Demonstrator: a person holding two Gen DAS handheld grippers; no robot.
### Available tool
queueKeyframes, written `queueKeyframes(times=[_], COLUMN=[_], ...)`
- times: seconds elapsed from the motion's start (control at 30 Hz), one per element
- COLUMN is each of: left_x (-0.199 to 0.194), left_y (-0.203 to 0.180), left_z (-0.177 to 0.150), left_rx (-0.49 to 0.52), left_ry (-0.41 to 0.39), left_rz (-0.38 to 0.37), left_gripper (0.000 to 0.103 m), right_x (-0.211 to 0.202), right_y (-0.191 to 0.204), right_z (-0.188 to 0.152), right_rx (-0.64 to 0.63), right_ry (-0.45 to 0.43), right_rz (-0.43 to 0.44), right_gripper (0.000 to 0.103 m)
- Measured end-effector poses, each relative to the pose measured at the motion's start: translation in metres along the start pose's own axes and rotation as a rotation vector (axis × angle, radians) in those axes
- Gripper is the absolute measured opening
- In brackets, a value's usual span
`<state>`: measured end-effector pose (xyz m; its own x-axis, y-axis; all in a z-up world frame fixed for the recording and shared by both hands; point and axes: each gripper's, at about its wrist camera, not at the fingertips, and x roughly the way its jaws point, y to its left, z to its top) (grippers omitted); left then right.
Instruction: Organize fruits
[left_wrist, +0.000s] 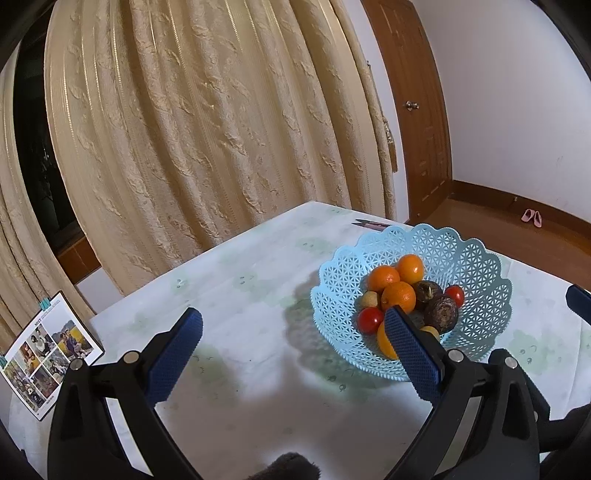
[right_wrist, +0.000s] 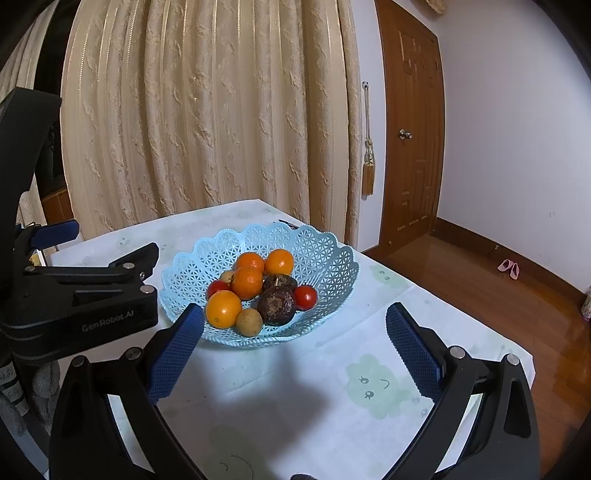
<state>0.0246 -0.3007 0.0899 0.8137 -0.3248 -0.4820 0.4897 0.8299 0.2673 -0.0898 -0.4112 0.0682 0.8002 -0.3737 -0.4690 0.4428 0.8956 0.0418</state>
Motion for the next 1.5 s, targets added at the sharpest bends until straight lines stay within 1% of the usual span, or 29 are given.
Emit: queueKeyframes(times=[0.3, 1.2, 1.4, 1.5], left_x=[0.004, 0.006, 0.009, 0.011], left_y=[0.002, 0.000, 0.007, 0.017], left_z=[-0.001, -0.002, -0.003, -0.010], left_rx=[-0.018, -0.007, -0.032, -0.064], left_ry=[0.014, 0.019, 0.051, 0.101], left_rz=[0.011, 0.013, 0.009, 0.002], left_gripper=[0.098, 0.098, 0.098, 0.098], right_x=[0.006, 0.013, 0.014, 0.016], right_y=[-0.001, -0.002, 0.004, 0.012], right_z=[-0.001, -0.001, -0.005, -0.007], right_rx=[0.007, 0.001, -0.008, -0.017], right_ry=[0.015, 0.029, 0.053, 0.092], right_rz=[-0.001, -0.003, 0.014, 0.048], right_gripper=[0.100, 0.100, 0.100, 0.100])
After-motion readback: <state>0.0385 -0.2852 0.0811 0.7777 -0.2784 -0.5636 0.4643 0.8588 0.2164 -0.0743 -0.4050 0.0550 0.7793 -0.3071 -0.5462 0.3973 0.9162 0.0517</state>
